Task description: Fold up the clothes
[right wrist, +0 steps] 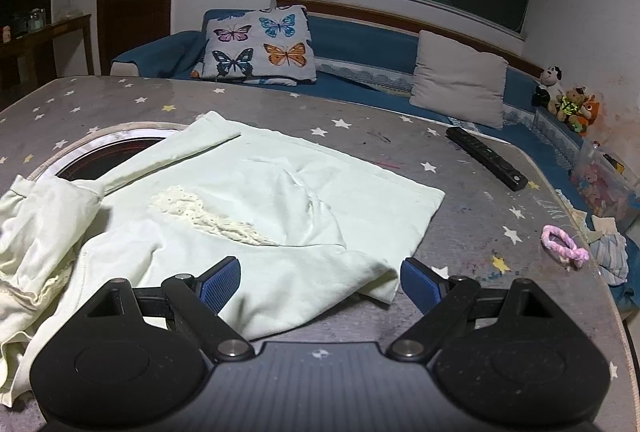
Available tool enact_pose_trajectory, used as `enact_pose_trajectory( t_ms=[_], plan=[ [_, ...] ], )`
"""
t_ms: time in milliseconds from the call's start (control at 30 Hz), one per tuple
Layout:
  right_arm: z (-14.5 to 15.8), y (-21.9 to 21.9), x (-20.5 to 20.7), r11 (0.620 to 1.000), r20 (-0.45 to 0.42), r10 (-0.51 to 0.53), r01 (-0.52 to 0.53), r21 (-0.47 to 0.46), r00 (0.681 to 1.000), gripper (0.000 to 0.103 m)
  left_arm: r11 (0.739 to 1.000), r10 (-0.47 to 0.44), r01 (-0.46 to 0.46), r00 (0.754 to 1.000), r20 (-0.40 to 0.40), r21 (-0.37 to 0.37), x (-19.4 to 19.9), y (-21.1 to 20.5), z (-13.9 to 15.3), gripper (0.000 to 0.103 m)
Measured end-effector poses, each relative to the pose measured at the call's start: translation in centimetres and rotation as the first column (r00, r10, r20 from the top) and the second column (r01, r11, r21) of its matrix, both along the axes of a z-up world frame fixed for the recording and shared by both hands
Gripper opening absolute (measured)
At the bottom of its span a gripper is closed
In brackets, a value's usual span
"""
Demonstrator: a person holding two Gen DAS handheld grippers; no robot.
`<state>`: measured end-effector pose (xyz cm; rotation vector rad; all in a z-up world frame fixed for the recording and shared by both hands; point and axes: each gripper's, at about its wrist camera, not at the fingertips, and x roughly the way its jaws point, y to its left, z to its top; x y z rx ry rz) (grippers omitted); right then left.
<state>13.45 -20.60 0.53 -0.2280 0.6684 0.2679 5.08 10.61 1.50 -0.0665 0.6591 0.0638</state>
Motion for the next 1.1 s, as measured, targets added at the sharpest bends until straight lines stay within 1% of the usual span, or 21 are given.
enact_pose_trajectory(
  t_ms=[33, 100, 167, 233, 533, 700, 767, 800, 867, 900, 933, 1033, 1100],
  plan=[
    [0.0, 0.0, 0.0, 1.000, 0.000, 0.002, -0.002, 0.002, 1.000, 0.089, 1.000, -0.002, 0.002, 1.000, 0.007, 0.004, 0.0, -0.1, 0.2, 0.027],
    [0.0, 0.1, -0.1, 1.000, -0.002, 0.005, -0.005, 0.005, 1.000, 0.089, 1.000, -0.008, 0.008, 1.000, 0.018, 0.013, 0.0, -0.3, 0.5, 0.034],
    [-0.1, 0.2, -0.1, 1.000, -0.006, 0.009, -0.009, 0.007, 1.000, 0.089, 1.000, -0.017, 0.017, 1.000, 0.024, 0.016, 0.1, -0.5, 0.8, 0.034],
    [-0.2, 0.3, -0.1, 1.000, -0.010, 0.011, -0.011, 0.008, 1.000, 0.089, 0.999, -0.029, 0.029, 0.999, 0.027, 0.019, 0.3, -0.8, 1.0, 0.038],
    [-0.6, 1.0, -0.2, 1.000, -0.020, 0.022, -0.022, 0.010, 1.000, 0.089, 0.995, -0.095, 0.095, 0.995, 0.016, 0.021, 2.2, -2.9, 0.6, 0.038],
    [-0.7, 1.1, -0.2, 1.000, -0.023, 0.024, -0.023, 0.015, 0.999, 0.089, 0.994, -0.112, 0.112, 0.994, 0.001, 0.018, 2.9, -3.4, 0.0, 0.037],
    [-0.7, 1.1, -0.2, 1.000, -0.024, 0.024, -0.023, 0.016, 0.999, 0.089, 0.994, -0.113, 0.113, 0.994, -0.007, 0.015, 3.0, -3.4, -0.3, 0.036],
    [-0.7, 1.1, -0.2, 1.000, -0.024, 0.024, -0.023, 0.016, 0.999, 0.089, 0.994, -0.113, 0.113, 0.994, -0.010, 0.013, 3.0, -3.4, -0.4, 0.031],
    [-0.7, 1.1, -0.2, 1.000, -0.026, 0.025, -0.024, 0.019, 0.999, 0.089, 0.993, -0.113, 0.114, 0.993, -0.018, 0.011, 3.1, -3.3, -0.7, 0.025],
    [-0.8, 1.1, -0.2, 1.000, -0.026, 0.025, -0.024, 0.020, 0.999, 0.089, 0.993, -0.114, 0.114, 0.993, -0.021, 0.009, 3.2, -3.3, -0.9, 0.017],
    [-0.8, 1.1, -0.2, 1.000, -0.027, 0.025, -0.024, 0.020, 0.999, 0.089, 0.993, -0.114, 0.114, 0.993, -0.025, 0.008, 3.2, -3.3, -1.0, 0.011],
    [-0.8, 1.2, -0.3, 0.999, -0.029, 0.026, -0.026, 0.024, 0.999, 0.089, 0.993, -0.115, 0.115, 0.993, -0.036, 0.004, 3.4, -3.3, -1.4, 0.004],
    [-0.9, 1.2, -0.4, 0.999, -0.030, 0.029, -0.028, 0.026, 0.999, 0.089, 0.994, -0.109, 0.109, 0.993, -0.036, 0.002, 3.3, -3.1, -1.4, 0.003]
  ],
)
